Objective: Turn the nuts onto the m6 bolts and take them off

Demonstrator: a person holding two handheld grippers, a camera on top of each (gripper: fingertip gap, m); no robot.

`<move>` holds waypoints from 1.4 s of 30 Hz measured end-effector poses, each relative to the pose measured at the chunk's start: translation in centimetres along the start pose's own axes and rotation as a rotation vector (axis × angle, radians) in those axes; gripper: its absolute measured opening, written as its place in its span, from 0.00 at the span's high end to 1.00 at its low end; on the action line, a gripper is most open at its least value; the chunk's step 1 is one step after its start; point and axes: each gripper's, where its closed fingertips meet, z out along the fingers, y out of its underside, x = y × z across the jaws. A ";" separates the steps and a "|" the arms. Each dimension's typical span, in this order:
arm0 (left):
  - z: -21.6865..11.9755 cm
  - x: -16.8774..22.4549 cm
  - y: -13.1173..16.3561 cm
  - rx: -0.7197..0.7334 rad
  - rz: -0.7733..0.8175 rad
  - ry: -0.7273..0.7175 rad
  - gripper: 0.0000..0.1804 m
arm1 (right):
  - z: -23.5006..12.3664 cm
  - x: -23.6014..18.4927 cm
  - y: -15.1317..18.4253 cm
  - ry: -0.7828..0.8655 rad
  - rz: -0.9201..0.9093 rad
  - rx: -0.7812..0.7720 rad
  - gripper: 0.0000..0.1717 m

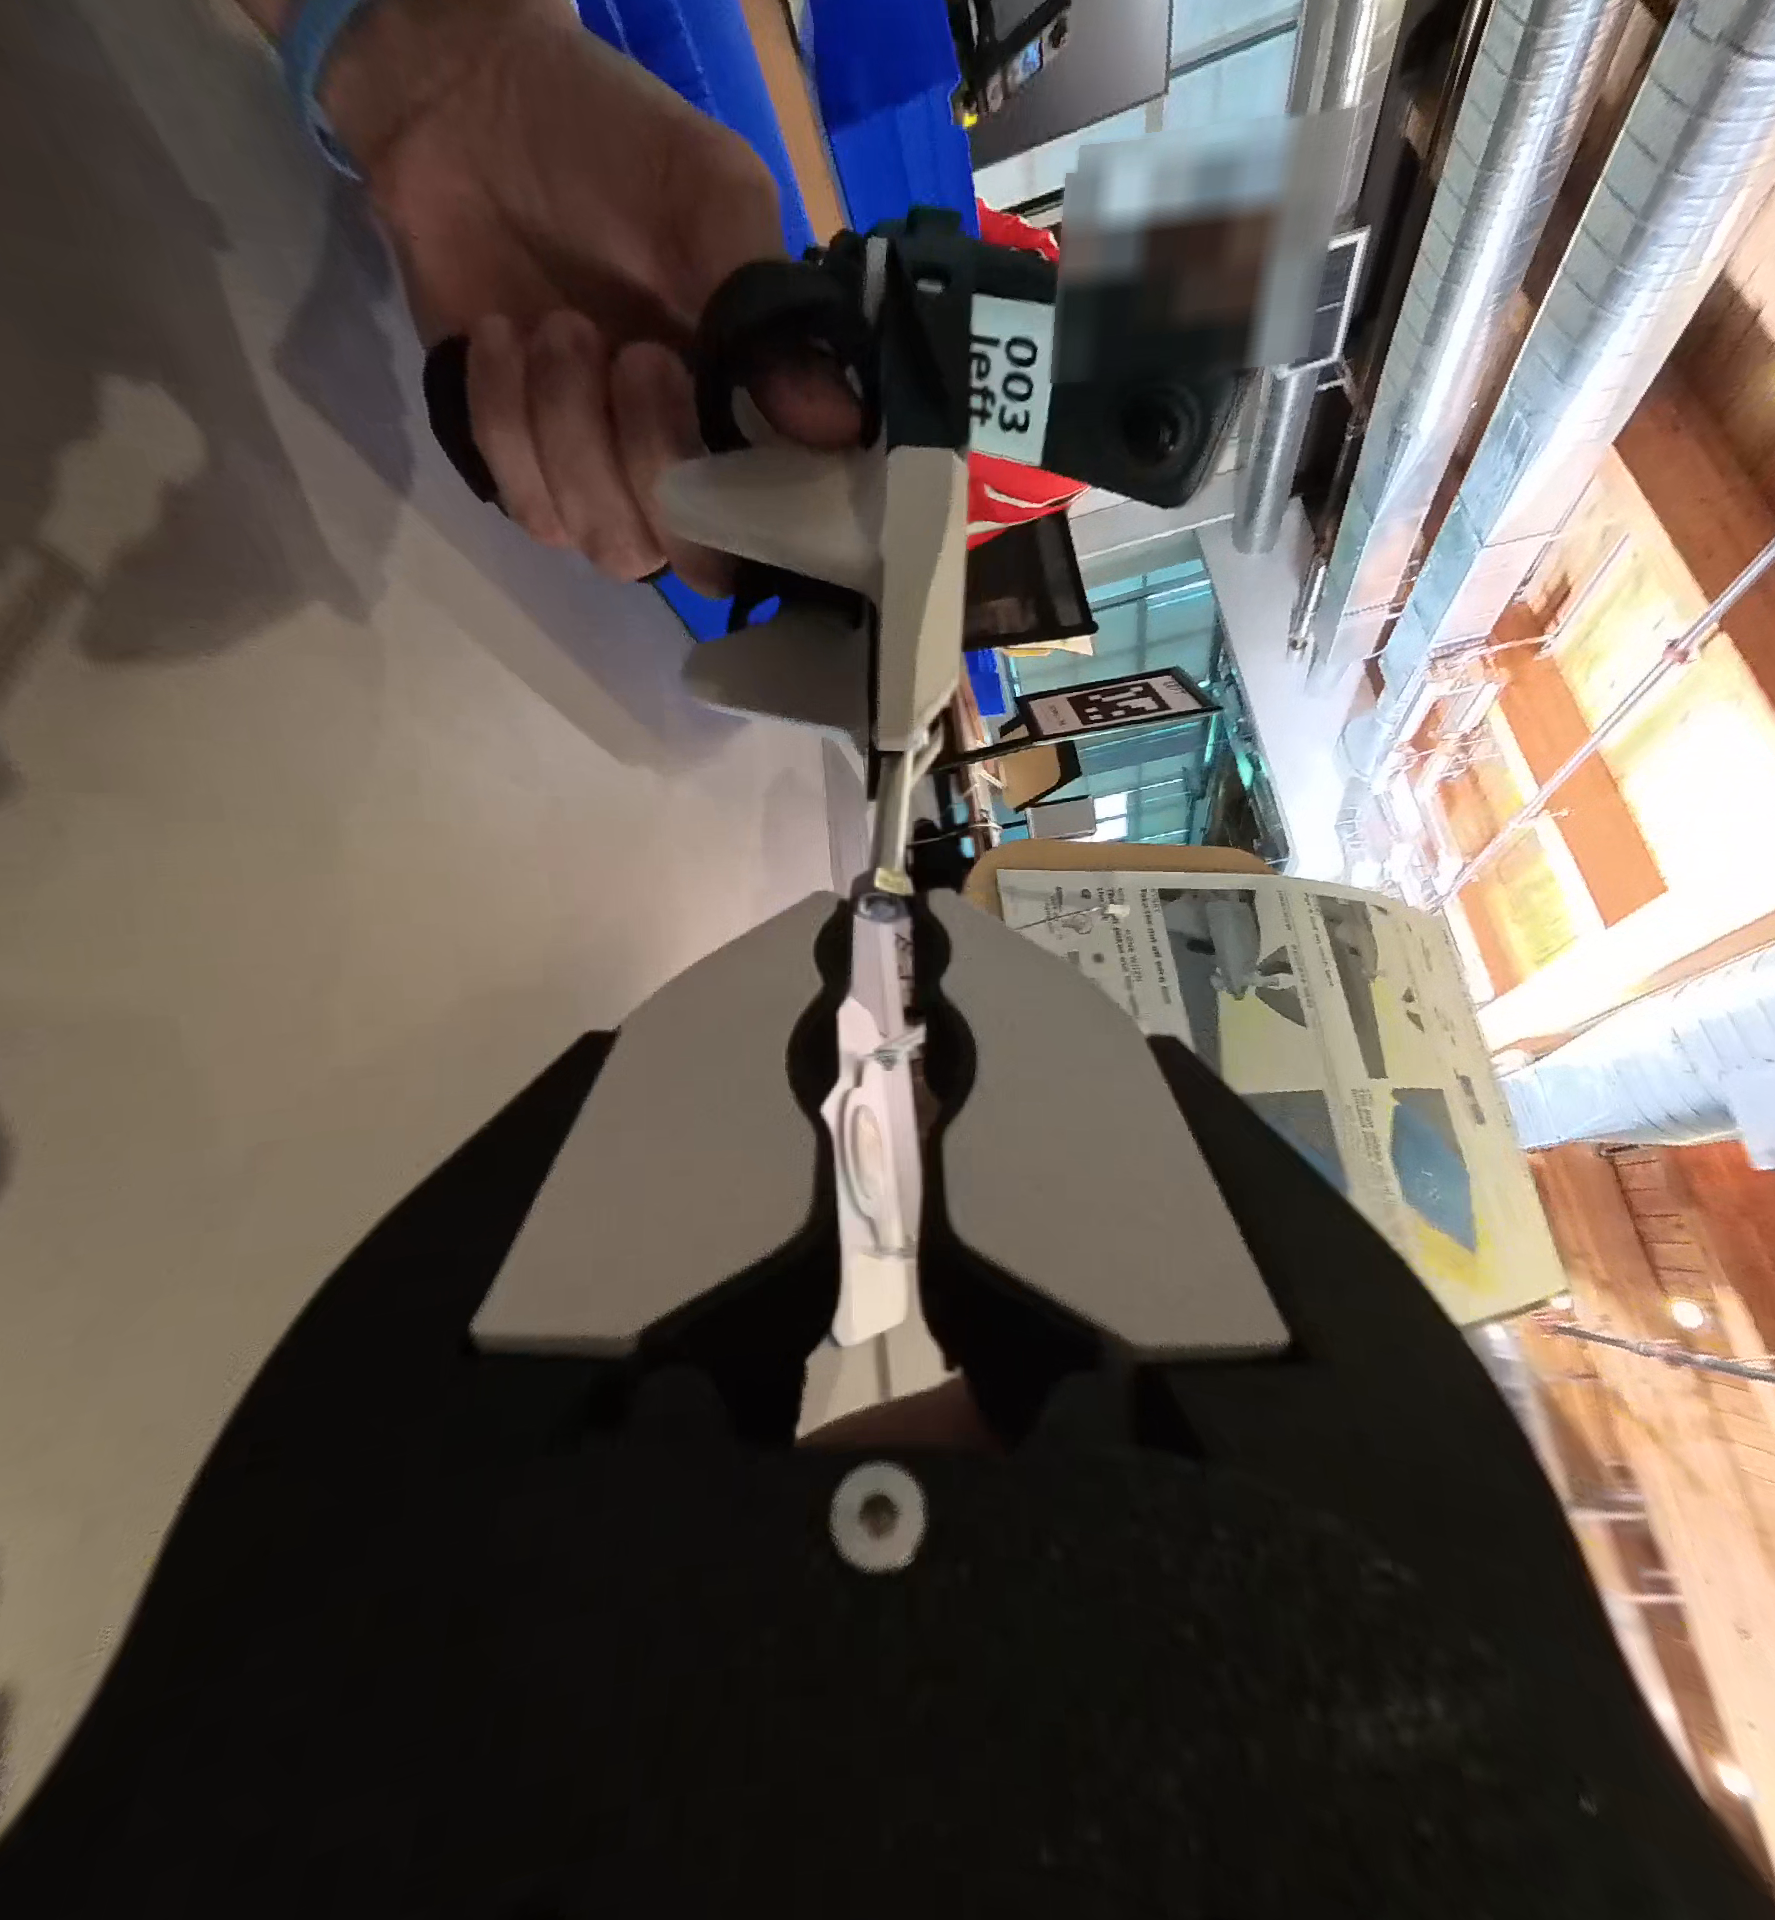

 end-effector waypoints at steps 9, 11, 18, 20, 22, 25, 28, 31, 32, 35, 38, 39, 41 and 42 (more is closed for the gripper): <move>0.2 -0.4 0.3 -0.024 0.081 -0.071 0.95 | -0.1 0.3 -0.5 -0.470 1.288 0.150 0.94; 0.3 -0.9 0.6 -0.046 0.108 -0.111 0.95 | 0.0 0.3 -0.3 -0.595 1.645 0.177 0.94; 0.5 -1.9 0.9 -0.075 0.154 -0.194 0.95 | 0.0 -0.5 0.5 -0.758 2.209 0.171 0.91; 0.4 -1.7 0.6 -0.055 0.134 -0.175 0.95 | -0.2 -0.5 0.6 -0.684 2.027 0.185 0.88; 0.1 -1.5 0.4 -0.037 0.104 -0.147 0.95 | -0.2 -1.0 1.5 -0.543 1.718 0.137 0.75; -0.2 -1.0 0.2 -0.015 0.049 -0.087 0.95 | -0.9 -1.5 3.1 -0.290 0.933 0.005 0.73; -0.2 -0.4 0.3 -0.018 0.009 -0.028 0.95 | -2.1 -0.7 1.4 -0.094 0.240 0.005 0.79; 0.1 0.2 0.8 -0.048 -0.001 0.015 0.95 | -2.1 -0.5 -0.4 -0.061 -0.010 0.040 0.81; 0.3 0.3 1.1 -0.062 -0.004 0.023 0.95 | -2.1 -0.7 -0.9 -0.084 -0.018 0.064 0.82; 0.6 0.7 1.4 -0.082 0.001 0.041 0.95 | -1.5 -0.7 -1.1 -0.111 -0.061 0.063 0.85; 0.7 0.5 1.7 -0.095 -0.003 0.032 0.95 | -1.2 -0.9 -1.5 -0.156 -0.020 0.086 0.95; 0.6 0.3 1.7 -0.095 -0.001 0.020 0.95 | -0.9 -0.9 -1.3 -0.170 0.001 0.069 0.95; 0.4 0.2 1.4 -0.081 0.004 0.013 0.95 | -0.7 -0.7 -1.4 -0.197 0.108 0.068 0.96; 0.2 0.3 1.2 -0.070 0.011 0.012 0.95 | -0.6 -0.5 -1.5 -0.215 0.211 0.074 0.96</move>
